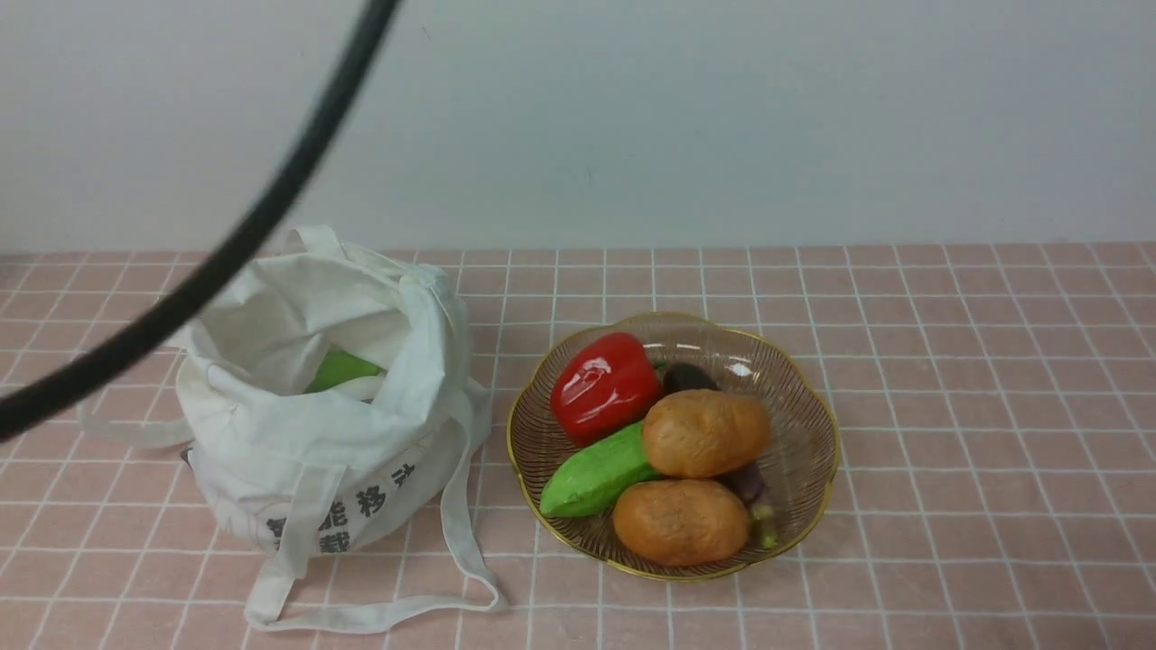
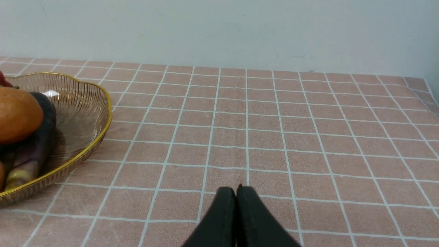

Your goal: Take vegetables from bag on pink coffee tablecloth place on plate.

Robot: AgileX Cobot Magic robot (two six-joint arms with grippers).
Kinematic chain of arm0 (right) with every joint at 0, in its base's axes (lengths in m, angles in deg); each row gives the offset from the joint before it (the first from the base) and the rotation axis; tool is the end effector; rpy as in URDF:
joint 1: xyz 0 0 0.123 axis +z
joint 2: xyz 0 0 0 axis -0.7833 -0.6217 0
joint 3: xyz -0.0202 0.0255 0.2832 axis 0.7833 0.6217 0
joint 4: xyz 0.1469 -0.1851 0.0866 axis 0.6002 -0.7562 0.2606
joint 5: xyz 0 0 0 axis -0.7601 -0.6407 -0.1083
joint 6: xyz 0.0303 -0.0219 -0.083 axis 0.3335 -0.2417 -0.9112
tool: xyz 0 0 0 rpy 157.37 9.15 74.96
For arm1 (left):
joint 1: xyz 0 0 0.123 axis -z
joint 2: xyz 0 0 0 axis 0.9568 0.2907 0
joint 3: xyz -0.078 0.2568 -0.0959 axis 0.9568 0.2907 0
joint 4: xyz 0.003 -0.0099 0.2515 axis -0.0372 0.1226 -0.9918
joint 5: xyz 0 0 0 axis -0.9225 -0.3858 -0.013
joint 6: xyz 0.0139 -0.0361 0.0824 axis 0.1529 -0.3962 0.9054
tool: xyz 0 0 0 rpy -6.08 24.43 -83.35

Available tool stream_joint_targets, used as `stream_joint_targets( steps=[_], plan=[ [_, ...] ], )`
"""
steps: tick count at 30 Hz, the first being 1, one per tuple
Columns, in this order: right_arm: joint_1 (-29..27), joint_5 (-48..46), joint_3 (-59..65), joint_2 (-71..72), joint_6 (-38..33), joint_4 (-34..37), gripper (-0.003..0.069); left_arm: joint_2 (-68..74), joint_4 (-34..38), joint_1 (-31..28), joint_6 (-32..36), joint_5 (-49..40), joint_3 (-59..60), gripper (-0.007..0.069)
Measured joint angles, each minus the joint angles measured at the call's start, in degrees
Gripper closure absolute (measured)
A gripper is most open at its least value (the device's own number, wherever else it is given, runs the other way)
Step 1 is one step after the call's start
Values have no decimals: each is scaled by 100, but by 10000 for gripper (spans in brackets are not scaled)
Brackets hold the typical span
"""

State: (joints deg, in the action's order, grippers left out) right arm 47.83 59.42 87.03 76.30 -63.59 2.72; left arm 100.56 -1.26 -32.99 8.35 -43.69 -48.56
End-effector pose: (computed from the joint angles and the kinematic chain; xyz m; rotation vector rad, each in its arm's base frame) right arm 0.0523 0.0021 0.1720 -0.0304 1.8770 -0.0250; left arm 0.1878 -0.1453 0.5049 0.6097 2.0312 -0.3377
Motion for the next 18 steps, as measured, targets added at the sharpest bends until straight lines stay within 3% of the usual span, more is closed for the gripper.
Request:
stream_joint_targets(
  steps=[7, 18],
  plan=[
    [0, 0, 0, 0, -14, 0, 671, -1667, 25, 0, -11, 1126, 2112, 629],
    [0, 0, 0, 0, -19, 0, 671, -3266, 135, 0, -7, 1137, 3448, 629]
  ],
)
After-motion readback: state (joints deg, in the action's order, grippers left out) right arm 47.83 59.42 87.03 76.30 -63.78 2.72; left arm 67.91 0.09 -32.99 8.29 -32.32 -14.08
